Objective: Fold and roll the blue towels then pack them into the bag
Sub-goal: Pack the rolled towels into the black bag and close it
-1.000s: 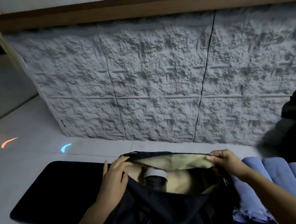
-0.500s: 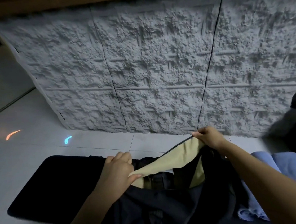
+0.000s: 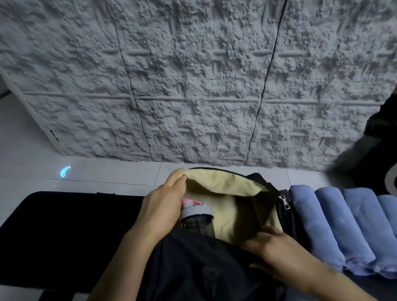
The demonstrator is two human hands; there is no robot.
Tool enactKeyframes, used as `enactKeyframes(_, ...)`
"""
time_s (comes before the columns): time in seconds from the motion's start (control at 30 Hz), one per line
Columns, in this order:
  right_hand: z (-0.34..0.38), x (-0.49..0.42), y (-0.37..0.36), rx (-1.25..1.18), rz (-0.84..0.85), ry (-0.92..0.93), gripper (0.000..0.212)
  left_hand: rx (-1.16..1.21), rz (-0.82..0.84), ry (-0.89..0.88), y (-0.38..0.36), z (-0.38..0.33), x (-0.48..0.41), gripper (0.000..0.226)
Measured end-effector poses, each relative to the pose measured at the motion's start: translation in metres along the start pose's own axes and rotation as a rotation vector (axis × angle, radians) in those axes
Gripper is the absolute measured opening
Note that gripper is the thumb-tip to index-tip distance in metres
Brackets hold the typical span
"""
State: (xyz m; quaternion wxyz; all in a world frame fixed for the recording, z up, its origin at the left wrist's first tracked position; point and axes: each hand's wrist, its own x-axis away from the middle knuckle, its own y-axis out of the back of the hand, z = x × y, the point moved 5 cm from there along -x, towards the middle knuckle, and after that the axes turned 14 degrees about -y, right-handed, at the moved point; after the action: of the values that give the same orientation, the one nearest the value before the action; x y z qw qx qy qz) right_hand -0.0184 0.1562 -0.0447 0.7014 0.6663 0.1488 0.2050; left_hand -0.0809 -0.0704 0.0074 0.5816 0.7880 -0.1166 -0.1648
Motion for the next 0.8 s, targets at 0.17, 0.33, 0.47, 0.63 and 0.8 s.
enactKeyframes(0.17, -0.009, 0.016, 0.008, 0.012, -0.005, -0.036, 0.022, 0.069, -0.012, 0.097, 0.007, 0.004, 0.004, 0.064)
enactKeyframes(0.33, 0.011, -0.012, 0.021, -0.639, 0.216, -0.314, 0.041, 0.043, 0.115, 0.022, -0.001, -0.005, 0.009, 0.084)
enactKeyframes(0.47, 0.036, -0.073, -0.018, -0.707, 0.357, -0.561, 0.063, 0.096, 0.127, -0.019, 0.0, -0.007, 0.016, 0.094)
enactKeyframes(0.63, 0.066, -0.107, -0.061, -0.801, 0.613, -0.69, 0.098, 0.226, 0.095, -0.059, -0.004, -0.002, 0.021, 0.095)
enactKeyframes(0.8, 0.124, -0.108, -0.071, -0.701, 0.685, -0.46, 0.068, 0.244, 0.102, -0.055, -0.005, 0.003, 0.016, 0.1)
